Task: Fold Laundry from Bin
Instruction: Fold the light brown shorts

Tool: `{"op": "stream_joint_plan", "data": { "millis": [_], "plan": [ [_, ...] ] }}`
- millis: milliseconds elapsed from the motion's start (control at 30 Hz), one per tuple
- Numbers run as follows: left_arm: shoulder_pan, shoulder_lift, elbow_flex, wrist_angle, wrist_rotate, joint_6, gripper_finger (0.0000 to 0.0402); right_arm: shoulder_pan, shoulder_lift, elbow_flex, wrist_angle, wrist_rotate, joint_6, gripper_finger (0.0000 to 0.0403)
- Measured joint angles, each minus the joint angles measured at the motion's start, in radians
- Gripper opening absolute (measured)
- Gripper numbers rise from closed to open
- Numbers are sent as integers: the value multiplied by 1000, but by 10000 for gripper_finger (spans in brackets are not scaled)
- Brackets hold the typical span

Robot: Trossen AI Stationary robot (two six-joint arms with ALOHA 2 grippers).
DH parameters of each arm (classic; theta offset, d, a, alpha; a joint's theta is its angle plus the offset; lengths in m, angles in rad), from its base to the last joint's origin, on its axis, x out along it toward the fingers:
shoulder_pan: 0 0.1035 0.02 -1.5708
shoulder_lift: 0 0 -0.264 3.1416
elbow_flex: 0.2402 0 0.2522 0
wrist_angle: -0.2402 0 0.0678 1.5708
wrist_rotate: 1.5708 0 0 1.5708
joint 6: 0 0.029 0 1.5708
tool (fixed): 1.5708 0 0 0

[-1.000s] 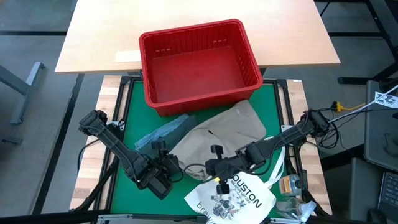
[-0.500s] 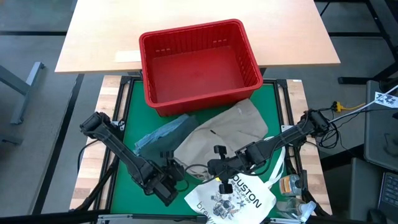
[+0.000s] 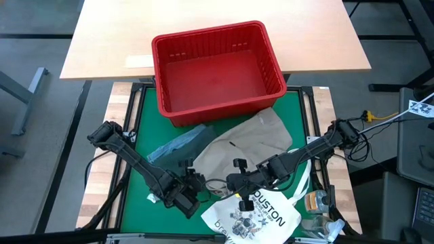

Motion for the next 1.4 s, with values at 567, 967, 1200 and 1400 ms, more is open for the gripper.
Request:
{"op": "stream_joint_plan", "data": {
  "millis": [567,967,1200,1400],
  "plan": [
    [58,64,0,25,100,77,246,0,1,1,-19,-7,0,6],
    [66,115,0,46,43,138,265,0,1,1,-17,-8,0,5],
    [63,165,0,54,43,138,266,0,1,1,-16,-7,0,5],
    [70,165,0,90,20,89,251,0,1,1,-17,-7,0,8]
  ]
}}
